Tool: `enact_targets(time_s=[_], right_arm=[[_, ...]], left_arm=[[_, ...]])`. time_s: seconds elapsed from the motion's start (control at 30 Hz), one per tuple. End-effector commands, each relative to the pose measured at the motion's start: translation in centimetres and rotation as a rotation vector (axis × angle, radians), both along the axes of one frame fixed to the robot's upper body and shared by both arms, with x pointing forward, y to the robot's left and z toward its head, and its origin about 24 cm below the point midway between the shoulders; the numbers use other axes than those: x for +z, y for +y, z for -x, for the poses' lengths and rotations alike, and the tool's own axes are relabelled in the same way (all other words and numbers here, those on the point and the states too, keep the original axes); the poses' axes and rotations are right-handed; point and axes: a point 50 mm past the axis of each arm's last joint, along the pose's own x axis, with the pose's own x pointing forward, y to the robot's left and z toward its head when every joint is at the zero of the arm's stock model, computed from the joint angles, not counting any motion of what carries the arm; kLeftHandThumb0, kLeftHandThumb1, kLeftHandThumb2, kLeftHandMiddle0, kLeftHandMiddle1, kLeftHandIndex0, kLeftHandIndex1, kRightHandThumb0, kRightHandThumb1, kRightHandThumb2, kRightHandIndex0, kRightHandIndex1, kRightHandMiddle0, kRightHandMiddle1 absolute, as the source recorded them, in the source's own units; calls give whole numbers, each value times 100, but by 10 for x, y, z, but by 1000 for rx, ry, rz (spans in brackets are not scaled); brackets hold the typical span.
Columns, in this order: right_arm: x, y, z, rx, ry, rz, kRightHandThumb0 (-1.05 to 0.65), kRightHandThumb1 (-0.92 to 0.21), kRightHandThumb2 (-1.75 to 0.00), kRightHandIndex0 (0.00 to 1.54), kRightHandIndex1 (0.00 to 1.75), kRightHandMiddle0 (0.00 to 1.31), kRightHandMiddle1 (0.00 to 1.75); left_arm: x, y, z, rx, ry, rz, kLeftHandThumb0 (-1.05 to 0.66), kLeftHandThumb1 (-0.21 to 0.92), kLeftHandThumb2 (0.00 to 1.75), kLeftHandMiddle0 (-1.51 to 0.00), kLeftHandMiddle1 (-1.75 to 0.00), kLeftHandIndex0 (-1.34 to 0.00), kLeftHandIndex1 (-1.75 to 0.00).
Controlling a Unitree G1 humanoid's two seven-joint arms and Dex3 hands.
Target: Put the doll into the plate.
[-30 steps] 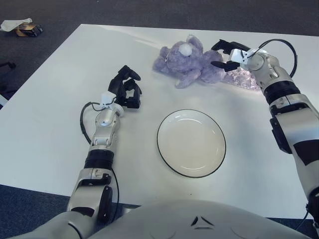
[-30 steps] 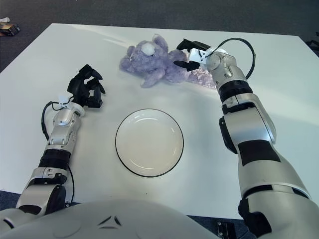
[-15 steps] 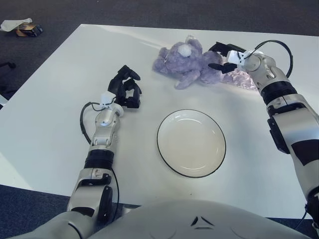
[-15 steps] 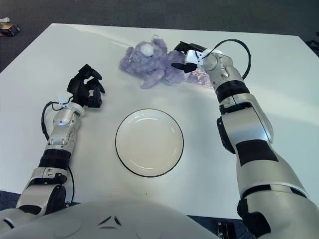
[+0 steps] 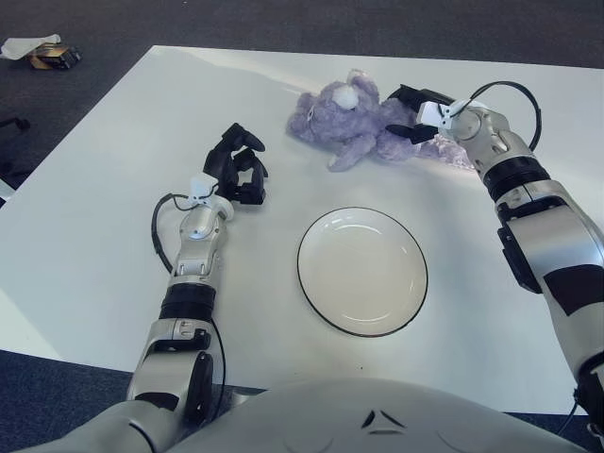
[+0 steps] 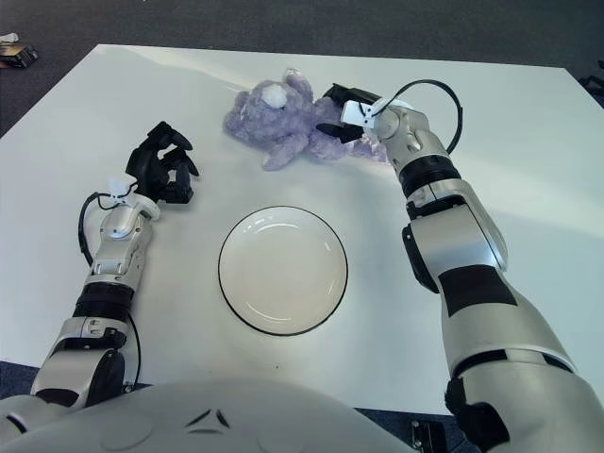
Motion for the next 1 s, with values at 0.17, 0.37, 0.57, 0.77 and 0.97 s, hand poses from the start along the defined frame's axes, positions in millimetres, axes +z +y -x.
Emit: enact_targets(time_s=[0.17, 0.37, 0.57, 0.77, 0.97], right_arm=[[-21, 2, 5, 8, 61, -15, -105, -92, -66, 10, 69, 0, 67], [-31, -1, 8, 4, 90, -19, -105, -92, -62, 9, 76, 0, 71], [-36, -3, 9, -2, 107, -30, -104, -92, -56, 9, 78, 0, 77], [-40, -5, 10, -8, 115, -38, -101, -92, -53, 11, 80, 0, 91], [-42, -6, 11, -25, 118, -50, -97, -92, -49, 12, 79, 0, 102]], left_arm=[[-16, -2, 7, 16, 41, 9, -2, 12, 156, -80, -175, -50, -174], [-16, -2, 8, 11, 43, 13, -2, 15, 153, -77, -175, -47, -174], [-16, -2, 8, 10, 48, 16, -2, 19, 149, -75, -175, -44, -175], [-16, -2, 8, 16, 46, 14, -2, 16, 152, -77, -175, -46, -174], [-16, -3, 8, 17, 48, 16, -2, 16, 152, -77, -175, -46, -175]])
